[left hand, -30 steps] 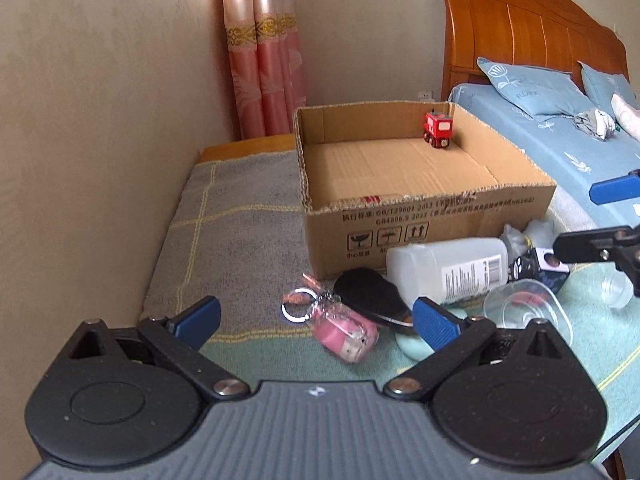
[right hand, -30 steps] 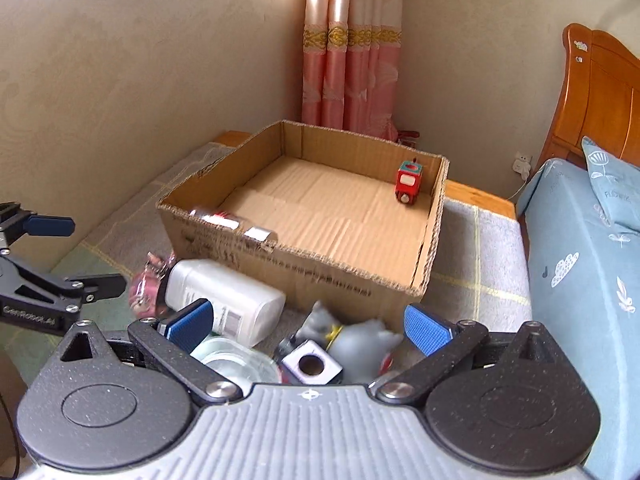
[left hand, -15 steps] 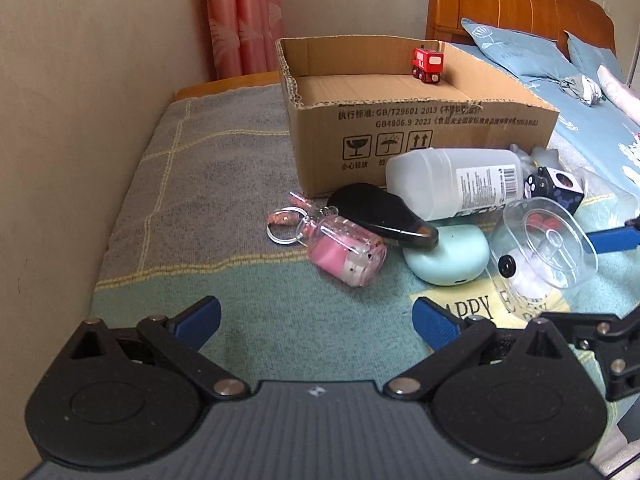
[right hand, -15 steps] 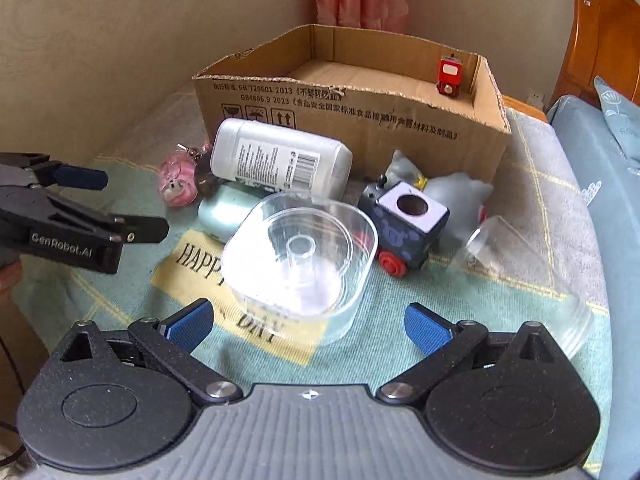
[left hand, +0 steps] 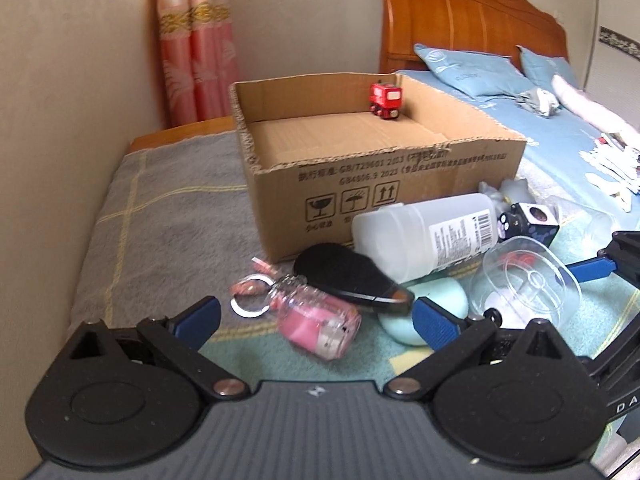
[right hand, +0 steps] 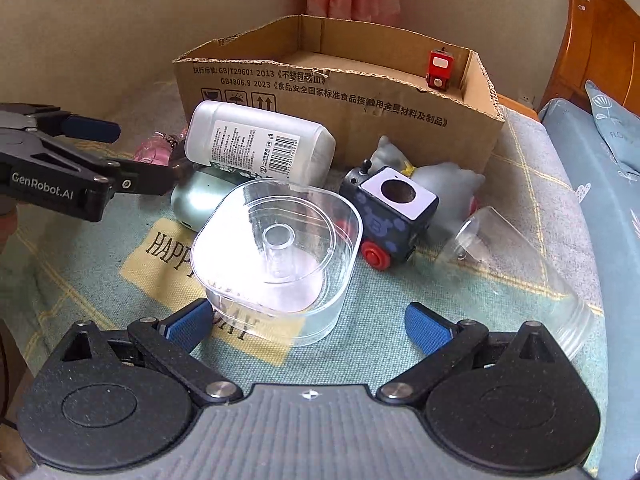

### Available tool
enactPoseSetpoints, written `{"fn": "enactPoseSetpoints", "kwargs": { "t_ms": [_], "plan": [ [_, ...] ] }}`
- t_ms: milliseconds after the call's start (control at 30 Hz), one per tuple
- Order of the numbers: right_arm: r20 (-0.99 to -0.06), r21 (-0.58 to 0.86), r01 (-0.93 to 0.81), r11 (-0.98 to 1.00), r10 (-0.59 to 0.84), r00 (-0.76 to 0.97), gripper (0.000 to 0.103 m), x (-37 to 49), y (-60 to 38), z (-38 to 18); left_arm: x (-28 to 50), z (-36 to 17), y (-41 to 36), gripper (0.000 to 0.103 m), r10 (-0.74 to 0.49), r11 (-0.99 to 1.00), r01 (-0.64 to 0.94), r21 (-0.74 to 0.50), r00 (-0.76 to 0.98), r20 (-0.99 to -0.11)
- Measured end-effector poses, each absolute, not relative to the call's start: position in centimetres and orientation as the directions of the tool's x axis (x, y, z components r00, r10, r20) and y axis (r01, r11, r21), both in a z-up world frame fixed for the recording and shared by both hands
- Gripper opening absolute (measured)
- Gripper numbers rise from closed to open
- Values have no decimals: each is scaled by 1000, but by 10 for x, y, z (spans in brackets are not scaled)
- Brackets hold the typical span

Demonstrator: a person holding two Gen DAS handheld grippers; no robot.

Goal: Organize rigid objects
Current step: 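Move both tools back toward the remaining items, then grasp the pink keychain with the left tool while the right tool grasps the clear container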

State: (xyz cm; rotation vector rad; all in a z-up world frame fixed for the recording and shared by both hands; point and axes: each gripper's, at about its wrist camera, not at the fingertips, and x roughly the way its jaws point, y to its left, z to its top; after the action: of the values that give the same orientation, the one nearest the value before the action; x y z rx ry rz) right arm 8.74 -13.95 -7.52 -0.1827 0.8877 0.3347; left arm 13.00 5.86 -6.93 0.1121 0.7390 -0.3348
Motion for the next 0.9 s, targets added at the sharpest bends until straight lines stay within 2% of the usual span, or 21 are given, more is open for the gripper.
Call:
{"fn": "enactPoseSetpoints", "kwargs": {
  "t_ms": [400, 667, 833, 900],
  "plan": [
    [-776, -19, -373, 928, 222, 590, 103, 89, -139, -76, 119, -73, 58, 102, -444, 862, 487, -139, 593, -672],
    [-765, -20, -389, 921, 236, 599, 103, 86, -140, -77, 112, -75, 60, 99, -354, 891, 453, -25, 660, -663],
    [-762, -22, -387, 922, 235, 603, 103, 84, -140, -77, 117, -78, 61, 86, -375, 881, 473, -35, 649, -662],
    [-761, -22, -388, 921, 236, 604, 103, 83, -140, -77, 118, -80, 61, 86, -384, 876, 481, -40, 644, -662]
  ]
}}
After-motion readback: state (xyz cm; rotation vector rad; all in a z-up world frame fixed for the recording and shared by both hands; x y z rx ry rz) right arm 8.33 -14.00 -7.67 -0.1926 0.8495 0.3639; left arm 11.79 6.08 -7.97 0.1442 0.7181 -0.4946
